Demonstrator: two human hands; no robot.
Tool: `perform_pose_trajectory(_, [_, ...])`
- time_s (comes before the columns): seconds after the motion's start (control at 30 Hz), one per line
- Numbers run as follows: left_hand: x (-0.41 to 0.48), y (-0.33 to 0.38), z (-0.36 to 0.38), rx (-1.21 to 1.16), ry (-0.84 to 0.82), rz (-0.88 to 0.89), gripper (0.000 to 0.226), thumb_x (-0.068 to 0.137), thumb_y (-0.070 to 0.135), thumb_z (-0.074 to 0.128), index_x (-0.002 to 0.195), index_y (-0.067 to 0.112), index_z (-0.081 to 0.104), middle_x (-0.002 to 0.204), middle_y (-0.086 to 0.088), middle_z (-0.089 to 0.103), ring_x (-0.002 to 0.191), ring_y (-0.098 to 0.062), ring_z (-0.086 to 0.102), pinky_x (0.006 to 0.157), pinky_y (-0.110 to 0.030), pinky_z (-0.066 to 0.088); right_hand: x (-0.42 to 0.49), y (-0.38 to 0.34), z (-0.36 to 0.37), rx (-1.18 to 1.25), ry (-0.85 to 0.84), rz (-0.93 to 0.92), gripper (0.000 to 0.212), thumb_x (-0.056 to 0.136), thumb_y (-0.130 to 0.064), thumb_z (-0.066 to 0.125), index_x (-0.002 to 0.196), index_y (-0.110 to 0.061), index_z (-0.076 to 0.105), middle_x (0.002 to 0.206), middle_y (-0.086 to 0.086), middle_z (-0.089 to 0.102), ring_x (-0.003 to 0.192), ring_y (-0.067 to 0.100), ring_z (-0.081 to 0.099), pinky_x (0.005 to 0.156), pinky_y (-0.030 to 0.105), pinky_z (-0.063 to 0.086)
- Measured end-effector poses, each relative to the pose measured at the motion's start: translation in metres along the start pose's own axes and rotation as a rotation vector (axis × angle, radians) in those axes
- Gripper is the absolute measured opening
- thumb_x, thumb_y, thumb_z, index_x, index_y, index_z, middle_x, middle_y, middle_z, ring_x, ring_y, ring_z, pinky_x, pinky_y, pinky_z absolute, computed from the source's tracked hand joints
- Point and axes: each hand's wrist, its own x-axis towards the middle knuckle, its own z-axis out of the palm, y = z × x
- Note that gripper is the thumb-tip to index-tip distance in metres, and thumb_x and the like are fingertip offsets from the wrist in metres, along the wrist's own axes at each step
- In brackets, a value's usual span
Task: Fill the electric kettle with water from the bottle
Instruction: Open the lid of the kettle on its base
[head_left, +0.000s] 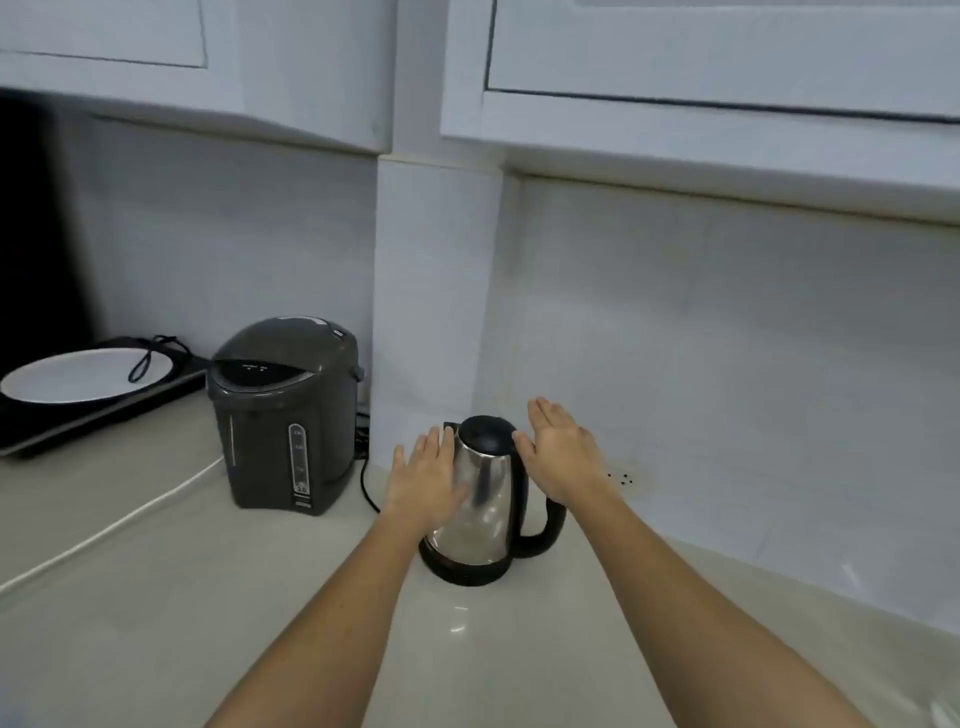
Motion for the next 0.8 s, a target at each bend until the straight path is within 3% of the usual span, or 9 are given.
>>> perform_pose_trajectory(0.17, [0.02, -0.024, 0.015, -0.12, -0.057, -0.001, 0.082, 0.095, 0.054, 0.037, 0.155, 0.014, -0.002, 0.163, -0.006, 0.004, 0.15, -0.02, 0.005, 0.12, -0.048, 0.006, 0.031, -0.021, 0.018, -0.001, -0.062, 0.055, 0.059, 0.102, -0.041, 0.029, 0.153, -0.013, 0.018, 0.161, 0.003, 0.019, 0.148, 0.02, 0.016, 0.118, 0.043, 0.024])
perform_pose_trajectory(0.3, [0.032, -0.031, 0.029, -0.304, -0.072, 0.007, 0.09, 0.091, 0.056, 0.046, 0.155, 0.014, -0.003, 0.163, -0.004, 0.005, 0.15, -0.018, 0.008, 0.12, -0.047, 0.006, 0.047, -0.038, 0.035, -0.019, -0.07, 0.113, 0.056, 0.101, -0.041, 0.031, 0.149, -0.014, 0.027, 0.155, 0.003, 0.032, 0.14, 0.024, 0.031, 0.112, 0.045, 0.029])
perform_pose_trajectory(0.5, [0.04, -0.021, 0.052, -0.517, -0.066, 0.039, 0.11, 0.079, 0.069, 0.054, 0.154, 0.017, -0.007, 0.163, -0.002, 0.006, 0.149, -0.018, 0.012, 0.121, -0.044, 0.013, 0.064, -0.049, 0.054, 0.055, -0.109, 0.285, 0.057, 0.098, -0.05, 0.027, 0.145, -0.018, 0.034, 0.144, 0.006, 0.047, 0.129, 0.031, 0.047, 0.109, 0.052, 0.025])
perform_pose_trajectory(0.7, [0.045, -0.019, 0.067, -0.614, -0.05, 0.015, 0.123, 0.073, 0.058, 0.071, 0.152, 0.02, -0.015, 0.163, -0.004, -0.004, 0.151, -0.019, 0.0, 0.122, -0.041, 0.012, 0.075, -0.045, 0.067, 0.1, -0.046, 0.342, 0.056, 0.096, -0.053, 0.031, 0.141, -0.021, 0.04, 0.136, 0.009, 0.054, 0.121, 0.035, 0.052, 0.1, 0.047, 0.044])
perform_pose_trajectory(0.8, [0.042, -0.018, 0.074, -0.635, -0.041, 0.003, 0.128, 0.07, 0.056, 0.074, 0.151, 0.021, -0.018, 0.163, -0.004, -0.006, 0.15, -0.02, -0.002, 0.122, -0.04, 0.011, 0.075, -0.048, 0.072, 0.103, 0.066, 0.36, 0.05, 0.096, -0.047, 0.038, 0.132, -0.016, 0.051, 0.121, 0.009, 0.064, 0.109, 0.033, 0.059, 0.091, 0.041, 0.049])
